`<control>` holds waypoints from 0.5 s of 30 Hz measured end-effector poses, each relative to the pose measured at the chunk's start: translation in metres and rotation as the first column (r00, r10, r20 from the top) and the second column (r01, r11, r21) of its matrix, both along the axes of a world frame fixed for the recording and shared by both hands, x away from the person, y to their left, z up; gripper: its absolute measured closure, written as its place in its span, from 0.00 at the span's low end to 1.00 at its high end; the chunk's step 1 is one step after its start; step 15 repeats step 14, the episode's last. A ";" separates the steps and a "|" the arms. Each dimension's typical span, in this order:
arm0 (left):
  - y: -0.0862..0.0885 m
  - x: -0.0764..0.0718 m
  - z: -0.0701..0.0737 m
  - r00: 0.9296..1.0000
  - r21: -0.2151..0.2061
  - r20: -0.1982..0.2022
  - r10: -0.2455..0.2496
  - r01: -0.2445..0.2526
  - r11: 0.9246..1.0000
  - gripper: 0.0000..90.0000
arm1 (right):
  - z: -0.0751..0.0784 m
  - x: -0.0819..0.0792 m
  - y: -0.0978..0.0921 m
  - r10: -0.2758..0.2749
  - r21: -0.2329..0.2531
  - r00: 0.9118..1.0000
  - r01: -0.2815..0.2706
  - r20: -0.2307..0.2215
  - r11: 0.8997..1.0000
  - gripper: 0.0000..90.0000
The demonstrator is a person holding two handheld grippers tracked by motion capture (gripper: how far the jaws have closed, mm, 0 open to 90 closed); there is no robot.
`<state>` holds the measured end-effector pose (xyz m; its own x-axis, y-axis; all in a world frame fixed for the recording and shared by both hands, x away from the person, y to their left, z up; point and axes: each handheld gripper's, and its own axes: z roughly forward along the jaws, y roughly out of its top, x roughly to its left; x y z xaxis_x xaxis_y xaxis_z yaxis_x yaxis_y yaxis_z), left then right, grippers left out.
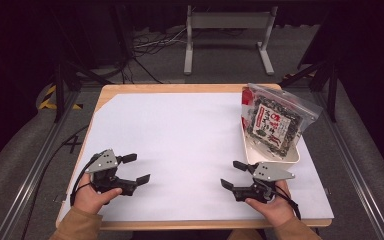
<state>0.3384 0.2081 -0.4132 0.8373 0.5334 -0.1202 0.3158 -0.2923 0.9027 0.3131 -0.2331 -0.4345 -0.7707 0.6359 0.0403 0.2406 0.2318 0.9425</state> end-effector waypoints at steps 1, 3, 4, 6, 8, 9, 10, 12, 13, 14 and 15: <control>0.000 0.000 -0.001 1.000 0.001 0.000 0.005 -0.005 1.000 0.14 | -0.002 0.001 0.000 -0.007 -0.001 1.000 0.007 -0.002 1.000 0.26; -0.001 0.001 -0.002 1.000 0.005 0.005 0.004 -0.004 1.000 0.14 | -0.003 0.001 0.000 -0.012 0.001 1.000 0.012 -0.002 1.000 0.26; -0.001 0.001 -0.004 1.000 0.011 0.003 0.005 -0.005 1.000 0.14 | -0.005 0.002 -0.001 -0.029 0.002 1.000 0.029 0.004 1.000 0.26; -0.002 0.001 -0.005 1.000 0.013 0.001 0.008 -0.008 1.000 0.14 | -0.005 0.002 -0.001 -0.033 0.001 0.999 0.033 0.002 0.999 0.26; -0.003 0.001 -0.007 1.000 0.024 0.003 0.010 -0.010 1.000 0.14 | -0.007 0.003 -0.002 -0.041 -0.005 0.999 0.041 0.001 0.999 0.26; -0.003 0.001 -0.007 1.000 0.023 0.000 0.011 -0.011 1.000 0.14 | -0.009 0.003 -0.002 -0.045 -0.008 0.999 0.045 -0.001 0.999 0.26; -0.003 0.001 -0.008 1.000 0.025 0.002 0.013 -0.013 1.000 0.14 | -0.009 0.004 -0.002 -0.047 -0.013 0.999 0.047 -0.001 0.999 0.26; -0.003 0.001 -0.008 1.000 0.028 0.004 0.016 -0.016 0.999 0.14 | -0.010 0.004 -0.003 -0.054 -0.018 0.999 0.055 0.006 0.998 0.25; -0.003 0.001 -0.008 1.000 0.030 0.003 0.017 -0.017 0.999 0.14 | -0.009 0.005 -0.003 -0.059 -0.018 0.998 0.059 0.003 0.998 0.25; -0.002 0.000 -0.008 1.000 0.029 -0.003 0.020 -0.020 0.999 0.14 | -0.009 0.005 -0.003 -0.061 -0.016 0.998 0.061 0.003 0.998 0.25; -0.002 0.000 -0.008 1.000 0.029 -0.003 0.020 -0.020 0.999 0.14 | -0.009 0.005 -0.003 -0.061 -0.016 0.998 0.061 0.003 0.998 0.25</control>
